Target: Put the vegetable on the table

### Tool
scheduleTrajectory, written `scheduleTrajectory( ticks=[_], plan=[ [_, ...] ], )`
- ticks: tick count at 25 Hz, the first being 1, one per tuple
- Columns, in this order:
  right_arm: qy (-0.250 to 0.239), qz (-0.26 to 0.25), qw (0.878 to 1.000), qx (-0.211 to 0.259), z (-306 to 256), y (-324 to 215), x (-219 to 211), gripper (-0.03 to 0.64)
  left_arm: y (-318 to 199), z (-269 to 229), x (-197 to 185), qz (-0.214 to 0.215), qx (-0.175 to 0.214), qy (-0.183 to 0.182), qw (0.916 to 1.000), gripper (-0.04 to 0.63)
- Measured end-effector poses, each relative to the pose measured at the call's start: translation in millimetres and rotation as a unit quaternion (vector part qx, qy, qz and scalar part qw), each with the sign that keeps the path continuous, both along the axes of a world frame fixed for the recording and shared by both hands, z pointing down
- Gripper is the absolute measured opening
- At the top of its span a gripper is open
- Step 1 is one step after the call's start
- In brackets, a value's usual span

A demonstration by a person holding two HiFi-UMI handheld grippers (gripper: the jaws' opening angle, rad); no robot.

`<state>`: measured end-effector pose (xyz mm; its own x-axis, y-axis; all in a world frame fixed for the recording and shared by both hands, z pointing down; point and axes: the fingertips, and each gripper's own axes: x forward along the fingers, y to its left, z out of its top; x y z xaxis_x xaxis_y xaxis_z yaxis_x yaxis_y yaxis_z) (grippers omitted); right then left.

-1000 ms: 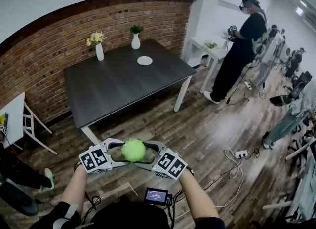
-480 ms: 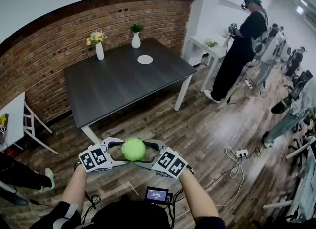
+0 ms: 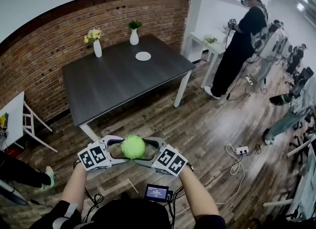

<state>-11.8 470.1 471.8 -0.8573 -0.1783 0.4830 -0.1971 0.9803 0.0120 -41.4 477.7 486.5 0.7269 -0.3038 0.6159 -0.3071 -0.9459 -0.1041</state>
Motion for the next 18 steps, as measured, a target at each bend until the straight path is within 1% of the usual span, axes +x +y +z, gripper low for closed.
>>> scheduleTrajectory(
  ticks=[4,18],
  plan=[
    [-0.003,-0.001,1.0,-0.002,2,-4,13,0.371,-4,2,13,-0.001,-0.001,-0.001,1.0,0.318],
    [-0.009,-0.011,1.0,-0.017,11,-36,76,0.371,-35,10,75,-0.01,-0.014,-0.005,0.9998,0.318]
  ],
)
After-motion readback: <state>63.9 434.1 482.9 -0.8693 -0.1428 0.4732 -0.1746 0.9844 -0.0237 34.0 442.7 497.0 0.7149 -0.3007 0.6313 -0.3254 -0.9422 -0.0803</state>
